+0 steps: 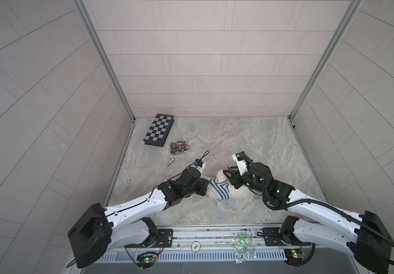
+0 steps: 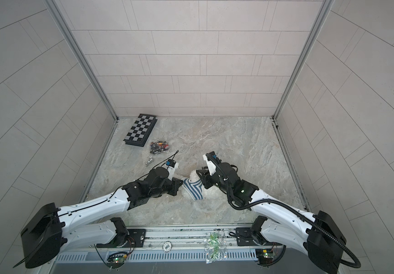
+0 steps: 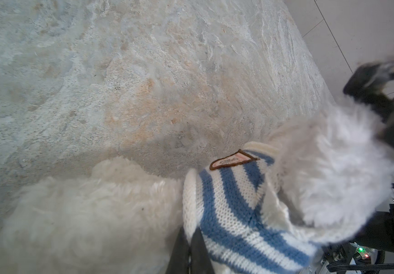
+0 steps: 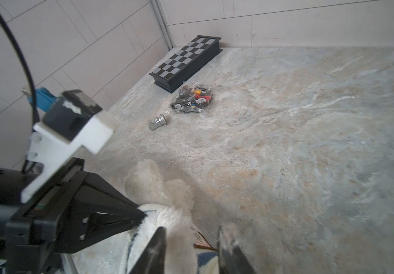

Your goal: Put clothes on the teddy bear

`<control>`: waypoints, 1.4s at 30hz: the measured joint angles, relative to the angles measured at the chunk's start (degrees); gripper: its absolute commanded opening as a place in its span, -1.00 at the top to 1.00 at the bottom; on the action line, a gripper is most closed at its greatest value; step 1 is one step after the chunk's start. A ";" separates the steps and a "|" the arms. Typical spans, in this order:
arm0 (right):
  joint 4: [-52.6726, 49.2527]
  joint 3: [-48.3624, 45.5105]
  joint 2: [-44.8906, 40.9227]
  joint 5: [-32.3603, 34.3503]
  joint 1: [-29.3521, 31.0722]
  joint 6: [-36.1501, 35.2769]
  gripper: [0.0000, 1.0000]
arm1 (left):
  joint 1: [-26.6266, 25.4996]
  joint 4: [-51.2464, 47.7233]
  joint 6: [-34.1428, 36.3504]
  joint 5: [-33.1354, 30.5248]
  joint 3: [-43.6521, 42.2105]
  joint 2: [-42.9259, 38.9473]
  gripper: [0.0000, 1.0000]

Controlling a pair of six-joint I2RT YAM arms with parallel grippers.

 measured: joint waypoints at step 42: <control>-9.33 1.68 -2.71 5.73 4.61 -3.50 1.00 | 0.09 1.31 0.11 0.92 -0.92 -1.73 1.00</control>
